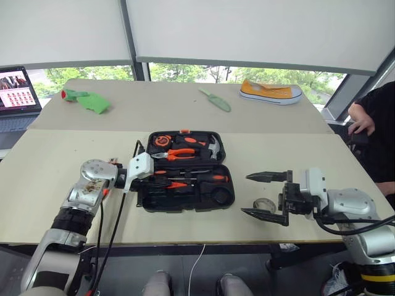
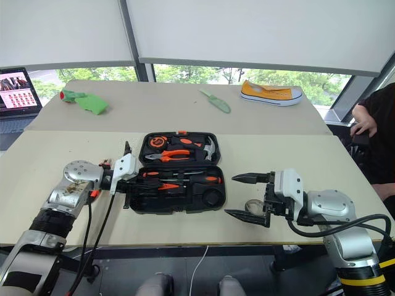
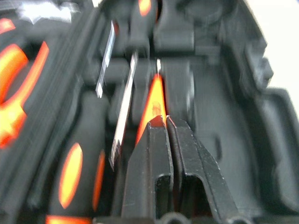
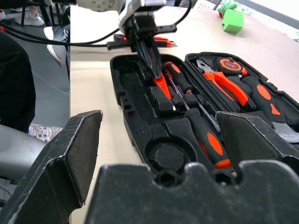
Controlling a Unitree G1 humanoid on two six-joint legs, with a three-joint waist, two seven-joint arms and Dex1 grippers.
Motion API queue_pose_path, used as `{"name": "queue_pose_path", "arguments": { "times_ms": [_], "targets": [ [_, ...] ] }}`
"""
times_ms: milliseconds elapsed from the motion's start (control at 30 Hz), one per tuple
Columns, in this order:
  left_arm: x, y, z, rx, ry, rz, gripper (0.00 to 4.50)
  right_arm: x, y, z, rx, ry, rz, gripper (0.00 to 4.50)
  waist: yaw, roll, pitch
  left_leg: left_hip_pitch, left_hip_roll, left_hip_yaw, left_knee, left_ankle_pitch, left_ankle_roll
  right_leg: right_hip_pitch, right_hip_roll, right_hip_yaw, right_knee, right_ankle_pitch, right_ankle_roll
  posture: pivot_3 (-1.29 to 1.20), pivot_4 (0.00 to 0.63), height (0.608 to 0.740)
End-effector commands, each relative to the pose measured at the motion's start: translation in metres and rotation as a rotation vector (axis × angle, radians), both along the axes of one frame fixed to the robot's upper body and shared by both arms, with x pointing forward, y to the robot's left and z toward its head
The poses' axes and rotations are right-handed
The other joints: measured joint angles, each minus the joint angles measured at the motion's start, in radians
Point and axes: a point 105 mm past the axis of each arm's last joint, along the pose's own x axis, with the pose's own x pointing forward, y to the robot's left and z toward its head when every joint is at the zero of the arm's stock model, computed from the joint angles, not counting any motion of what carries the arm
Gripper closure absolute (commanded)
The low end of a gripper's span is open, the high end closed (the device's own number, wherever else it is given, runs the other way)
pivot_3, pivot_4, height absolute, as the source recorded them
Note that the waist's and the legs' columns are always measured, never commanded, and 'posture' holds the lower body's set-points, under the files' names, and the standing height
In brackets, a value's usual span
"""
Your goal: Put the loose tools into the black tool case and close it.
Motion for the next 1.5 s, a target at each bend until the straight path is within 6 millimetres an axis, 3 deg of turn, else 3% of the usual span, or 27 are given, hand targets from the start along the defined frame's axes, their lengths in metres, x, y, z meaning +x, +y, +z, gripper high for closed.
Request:
{"name": "queue_pose_path", "arguments": {
  "times_ms": [33, 200, 400, 533, 700, 1067, 1133, 1233, 1367, 1500],
  "targets": [
    [0.006, 0.003, -0.007, 0.041, -0.013, 0.033, 4.44, -0.001, -0.003, 0.011, 0.011, -0.038, -0.016, 0.0, 0.002, 0.001, 0.0, 0.0, 0.0, 0.0, 0.0, 0.0, 0.0, 0.0, 0.0, 0.0, 0.0, 0.0, 0.0, 0.0, 0.15, 0.74],
    [0.007, 0.006, -0.014, 0.062, 0.015, 0.066, 4.44, -0.003, -0.003, 0.01, 0.016, -0.031, -0.018, 0.0, 0.001, 0.002, -0.001, 0.001, 0.0, 0.0, 0.001, 0.001, 0.002, 0.002, 0.0, 0.0, 0.0, 0.002, 0.001, 0.0, 0.15, 0.74],
    [0.001, -0.007, 0.007, -0.103, -0.005, 0.02, 4.44, -0.003, -0.003, 0.009, 0.02, -0.021, -0.014, 0.0, 0.001, 0.004, -0.002, 0.001, 0.0, 0.0, 0.001, 0.003, 0.003, 0.002, 0.0, 0.0, 0.0, 0.003, 0.004, 0.0, 0.15, 0.74],
    [0.007, -0.007, 0.02, -0.178, -0.039, 0.07, 4.44, -0.002, -0.003, 0.008, 0.021, -0.012, -0.009, 0.0, 0.002, 0.003, -0.002, 0.0, 0.0, 0.0, 0.001, 0.003, 0.003, 0.001, 0.0, 0.001, 0.0, 0.005, 0.001, 0.0, 0.15, 0.74],
    [0.014, -0.001, 0.007, -0.105, -0.038, 0.128, 4.44, -0.003, -0.001, 0.007, 0.024, -0.002, -0.004, 0.0, 0.0, 0.003, -0.002, -0.001, 0.0, 0.0, 0.001, 0.003, 0.003, 0.0, 0.0, 0.001, -0.001, 0.005, 0.001, 0.0, 0.15, 0.74],
    [0.003, -0.006, -0.026, -0.012, 0.037, 0.102, 4.44, -0.004, -0.004, 0.003, 0.02, 0.014, -0.025, 0.0, 0.0, 0.003, -0.002, 0.0, 0.0, 0.0, 0.001, 0.003, 0.003, 0.001, 0.0, 0.001, -0.001, 0.005, 0.001, 0.0, 0.15, 0.74],
    [0.004, -0.006, -0.023, -0.06, 0.047, 0.13, 4.44, -0.004, -0.004, 0.003, 0.024, 0.013, -0.026, 0.0, 0.0, 0.004, -0.002, 0.0, 0.0, 0.0, 0.001, 0.003, 0.003, 0.001, 0.0, 0.001, -0.001, 0.005, 0.001, 0.0, 0.15, 0.74],
    [0.005, -0.002, -0.003, -0.211, 0.043, 0.18, 4.44, -0.002, -0.004, 0.004, 0.03, 0.001, -0.027, 0.0, -0.001, 0.004, -0.002, 0.0, 0.0, 0.0, 0.001, 0.003, 0.003, 0.001, 0.0, 0.001, -0.001, 0.005, 0.001, 0.0, 0.15, 0.74],
    [-0.016, 0.029, 0.041, -0.471, -0.061, 0.246, 3.62, 0.004, -0.008, 0.008, 0.053, -0.085, -0.065, 0.0, -0.017, 0.004, -0.002, 0.0, 0.001, 0.0, 0.001, 0.003, 0.003, 0.0, 0.001, 0.002, -0.001, 0.005, 0.001, 0.0, 0.15, 0.74],
    [-0.047, 0.072, 0.046, -0.515, -0.081, 0.426, 2.05, 0.0, -0.007, 0.017, 0.182, -0.159, -0.026, 0.0, -0.031, 0.003, -0.002, 0.0, 0.002, -0.001, -0.001, 0.003, 0.003, -0.001, 0.002, 0.002, -0.001, 0.005, 0.001, 0.0, 0.15, 0.74]
  ]
}}
